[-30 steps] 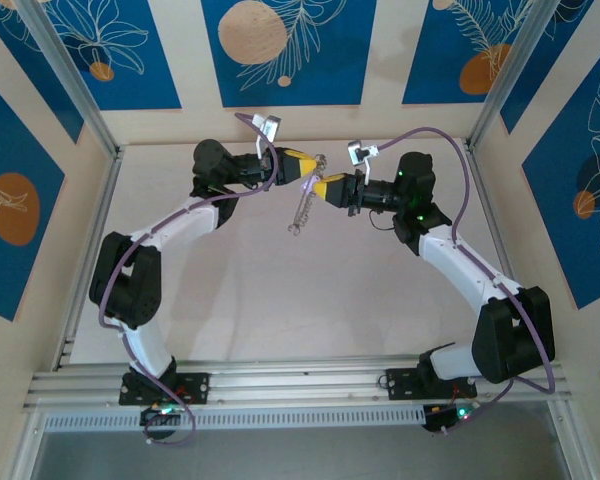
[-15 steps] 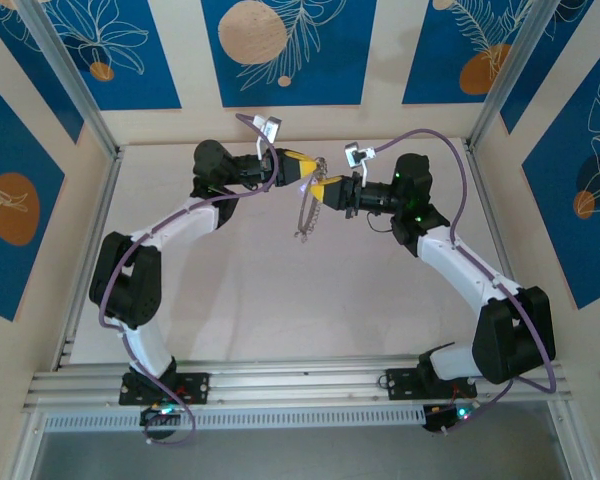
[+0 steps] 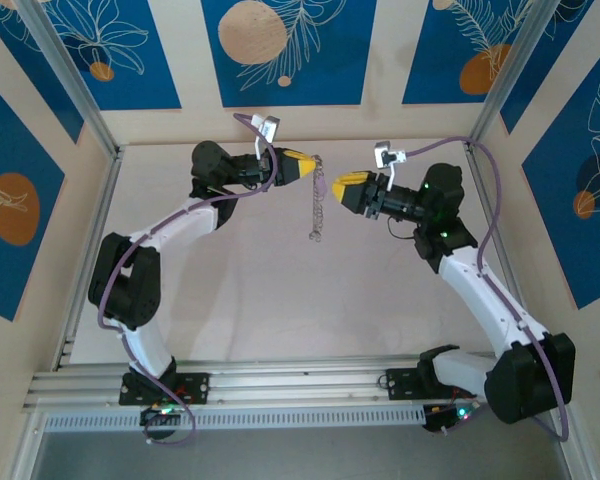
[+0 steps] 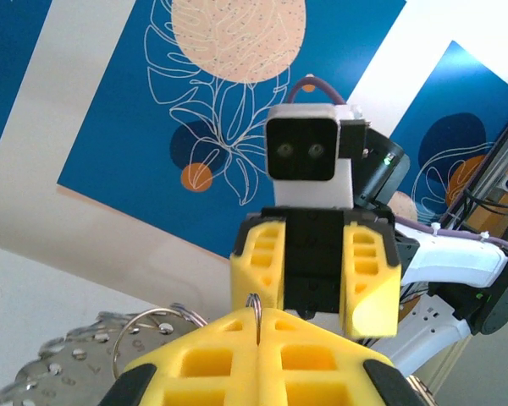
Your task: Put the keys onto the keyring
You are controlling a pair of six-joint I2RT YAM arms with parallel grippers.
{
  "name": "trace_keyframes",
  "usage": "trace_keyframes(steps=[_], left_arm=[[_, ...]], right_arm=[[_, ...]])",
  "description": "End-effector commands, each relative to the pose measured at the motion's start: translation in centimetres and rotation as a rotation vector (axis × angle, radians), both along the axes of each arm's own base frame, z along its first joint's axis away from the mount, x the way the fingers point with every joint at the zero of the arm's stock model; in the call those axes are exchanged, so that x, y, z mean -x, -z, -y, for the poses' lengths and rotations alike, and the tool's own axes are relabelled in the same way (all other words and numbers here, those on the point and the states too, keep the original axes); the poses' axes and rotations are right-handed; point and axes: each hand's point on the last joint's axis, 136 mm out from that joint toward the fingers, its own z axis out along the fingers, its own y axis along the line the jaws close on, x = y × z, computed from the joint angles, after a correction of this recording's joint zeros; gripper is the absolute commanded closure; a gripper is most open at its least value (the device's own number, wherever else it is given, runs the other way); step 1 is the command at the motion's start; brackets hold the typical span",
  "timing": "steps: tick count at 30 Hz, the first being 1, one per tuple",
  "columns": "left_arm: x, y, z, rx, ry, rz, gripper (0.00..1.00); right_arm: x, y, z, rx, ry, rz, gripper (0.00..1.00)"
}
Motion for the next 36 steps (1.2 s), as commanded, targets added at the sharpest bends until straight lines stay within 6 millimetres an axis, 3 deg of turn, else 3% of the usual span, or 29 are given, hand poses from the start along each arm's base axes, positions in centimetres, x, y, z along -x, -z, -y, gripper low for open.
trace_keyframes(steps=[1,8,17,36], left_arm=[[1.6,-2.6,-0.7,0.057,-0.006,0.087,1.00],[1.0,-2.6,-0.7,0.073,-0.038,0.075,1.00],[0.2,-2.5,-0.8,0.092,-0.083,0.057,1.00],[0.2,-2.7,-0.7,0.091,-0.078,0.062,1.00]], right_arm=[[-1.3,-1.4,1.0,-0.030,0.100,-0.001,0.62],[-4.0,-3.4,0.7,-0.186,0.161,-0.040,0.61],[-6.2,-3.3,-1.0,-0.293,0.137,-0.093,0.61],[-5.7,-2.3,-2.8,-0.277,0.076,-0.117,0.71]])
